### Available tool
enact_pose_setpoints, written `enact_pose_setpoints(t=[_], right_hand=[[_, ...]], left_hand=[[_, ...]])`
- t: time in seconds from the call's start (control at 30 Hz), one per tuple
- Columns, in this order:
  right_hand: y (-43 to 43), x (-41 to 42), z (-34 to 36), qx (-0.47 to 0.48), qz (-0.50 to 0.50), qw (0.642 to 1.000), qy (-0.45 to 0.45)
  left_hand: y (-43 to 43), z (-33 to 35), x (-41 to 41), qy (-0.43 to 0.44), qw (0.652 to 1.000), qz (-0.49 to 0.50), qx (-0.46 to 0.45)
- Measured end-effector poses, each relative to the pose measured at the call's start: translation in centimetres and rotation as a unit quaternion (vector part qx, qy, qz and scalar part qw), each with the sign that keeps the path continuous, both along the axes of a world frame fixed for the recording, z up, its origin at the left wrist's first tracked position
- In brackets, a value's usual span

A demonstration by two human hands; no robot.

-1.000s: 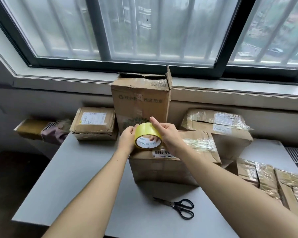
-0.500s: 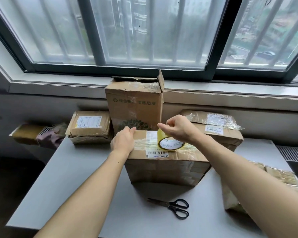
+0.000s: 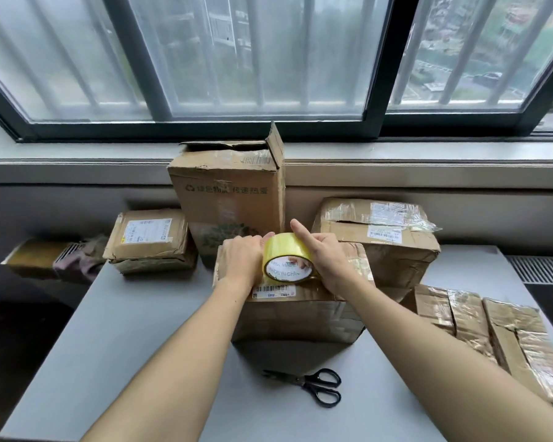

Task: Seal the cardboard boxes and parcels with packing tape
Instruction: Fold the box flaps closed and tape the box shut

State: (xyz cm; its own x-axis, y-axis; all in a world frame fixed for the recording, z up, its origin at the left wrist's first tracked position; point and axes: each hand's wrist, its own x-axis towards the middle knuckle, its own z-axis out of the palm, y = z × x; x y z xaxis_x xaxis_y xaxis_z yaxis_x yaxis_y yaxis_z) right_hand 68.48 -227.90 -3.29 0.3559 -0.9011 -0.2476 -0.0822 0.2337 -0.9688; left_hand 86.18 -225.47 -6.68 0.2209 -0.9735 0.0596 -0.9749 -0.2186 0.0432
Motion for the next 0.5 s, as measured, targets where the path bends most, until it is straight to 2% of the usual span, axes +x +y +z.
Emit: enact_pose_setpoints(t=[0.07, 0.13, 0.23, 0.33, 0.4, 0.5], right_hand=[[-0.2, 0.7, 0.2, -0.003, -0.009, 1.0, -0.005], [-1.1, 0.4, 1.2, -0.087, -0.002, 0.993, 0.076], [-2.6, -2.2, 3.8, -0.227, 0.059, 0.935, 0.266], [-3.2, -5.0, 4.9, -0.259, 0.104, 0.883, 0.378], [-2.8, -5.4, 4.5, -0.271, 0.097, 0.875, 0.39], [-2.6, -5.5, 3.3, -0.273, 0.059, 0.903, 0.326]], left_hand=[[-0.1, -0.2, 0.0, -0.006, 1.0, -0.007, -0.004], [-0.4, -0.4, 0.2, 0.008, 1.0, -0.003, -0.022], [-0.3, -0.6, 0.4, 0.012, 0.999, -0.004, -0.052], [-0.3, -0.6, 0.2, 0.025, 0.998, -0.005, -0.052], [-0.2, -0.6, 0.1, 0.032, 0.998, 0.001, -0.055], [-0.3, -0.5, 0.1, 0.051, 0.997, 0.003, -0.059]])
